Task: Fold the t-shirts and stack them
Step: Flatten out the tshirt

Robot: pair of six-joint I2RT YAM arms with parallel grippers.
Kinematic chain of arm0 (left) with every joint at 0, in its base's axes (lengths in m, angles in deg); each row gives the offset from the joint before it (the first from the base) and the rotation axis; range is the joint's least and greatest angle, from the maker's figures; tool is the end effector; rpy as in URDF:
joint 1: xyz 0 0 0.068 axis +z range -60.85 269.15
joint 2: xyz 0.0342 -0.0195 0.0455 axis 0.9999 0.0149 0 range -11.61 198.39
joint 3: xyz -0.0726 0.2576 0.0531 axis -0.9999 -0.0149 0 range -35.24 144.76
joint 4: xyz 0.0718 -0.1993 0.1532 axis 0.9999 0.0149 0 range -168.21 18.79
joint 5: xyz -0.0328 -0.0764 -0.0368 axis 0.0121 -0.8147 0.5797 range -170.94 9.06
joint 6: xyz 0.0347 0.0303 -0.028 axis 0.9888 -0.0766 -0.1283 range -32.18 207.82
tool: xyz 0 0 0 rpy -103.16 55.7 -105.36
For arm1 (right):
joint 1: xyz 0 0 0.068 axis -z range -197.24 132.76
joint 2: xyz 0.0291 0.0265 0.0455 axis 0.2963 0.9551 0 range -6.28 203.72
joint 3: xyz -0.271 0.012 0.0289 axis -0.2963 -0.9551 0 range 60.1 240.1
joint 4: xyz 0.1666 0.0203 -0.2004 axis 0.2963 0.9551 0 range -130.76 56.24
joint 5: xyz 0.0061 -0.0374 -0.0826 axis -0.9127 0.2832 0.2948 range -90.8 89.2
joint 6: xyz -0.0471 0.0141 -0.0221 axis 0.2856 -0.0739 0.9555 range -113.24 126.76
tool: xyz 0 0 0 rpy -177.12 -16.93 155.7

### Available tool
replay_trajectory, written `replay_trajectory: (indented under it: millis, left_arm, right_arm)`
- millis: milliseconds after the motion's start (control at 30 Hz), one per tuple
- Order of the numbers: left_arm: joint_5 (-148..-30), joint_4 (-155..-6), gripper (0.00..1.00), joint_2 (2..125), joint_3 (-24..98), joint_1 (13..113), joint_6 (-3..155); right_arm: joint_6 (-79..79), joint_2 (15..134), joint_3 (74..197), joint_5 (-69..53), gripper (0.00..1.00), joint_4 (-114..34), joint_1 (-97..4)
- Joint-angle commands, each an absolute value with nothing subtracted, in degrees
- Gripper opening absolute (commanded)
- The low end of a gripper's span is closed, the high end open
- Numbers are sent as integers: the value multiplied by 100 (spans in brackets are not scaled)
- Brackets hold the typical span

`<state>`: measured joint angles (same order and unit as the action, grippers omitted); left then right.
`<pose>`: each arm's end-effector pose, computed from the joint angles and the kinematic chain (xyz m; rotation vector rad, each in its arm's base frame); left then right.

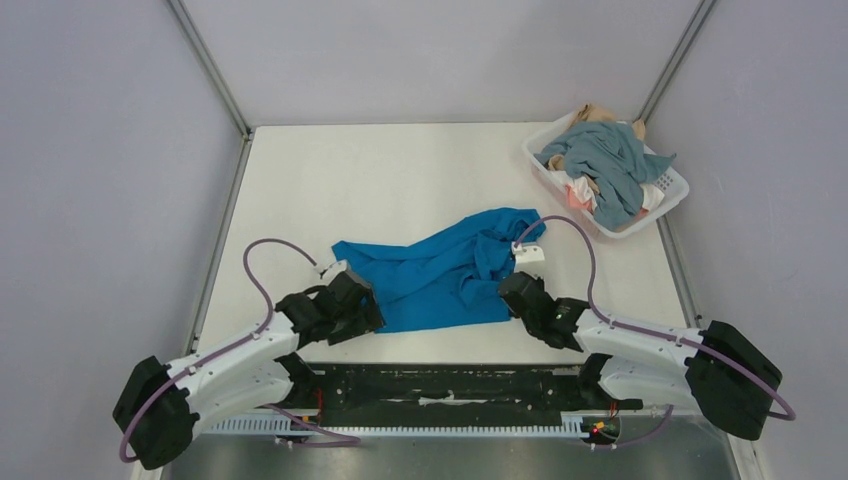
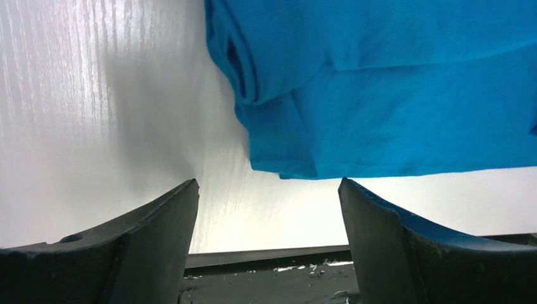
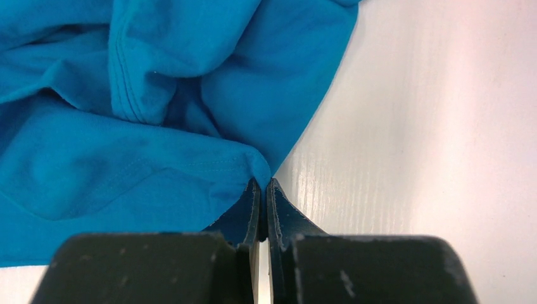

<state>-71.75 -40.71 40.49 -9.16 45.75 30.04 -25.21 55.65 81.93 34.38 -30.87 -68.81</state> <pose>0.1151 -0.1009 0.1707 -0.3894 2.6769 -0.3538 0.1330 0.1345 0.1556 -0.1262 2.2438 0.0134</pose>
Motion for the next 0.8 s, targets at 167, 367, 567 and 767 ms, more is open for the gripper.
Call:
replay_trajectory:
  millis: [167, 367, 567, 767]
  left_arm:
    - [-6692, -5518, 56, 4732, -1285, 4512, 2411]
    - [-6969, -5729, 2, 5888, -791, 4498, 2666]
    - [-7028, -5388, 2, 4839, -886, 4459, 2896]
    - [-6978, -4833, 2, 2870, -440, 4459, 3364]
  right_arm:
    - [-2504, 5506, 8034, 3226, 0, -3393, -6865]
    - [-2456, 5354, 8050, 3240, 0, -3382, -6863]
    - [-2573, 5219, 8258, 3500, 0, -3245, -6859]
    - [-2551, 5008, 9069, 3967, 0, -2731, -6848]
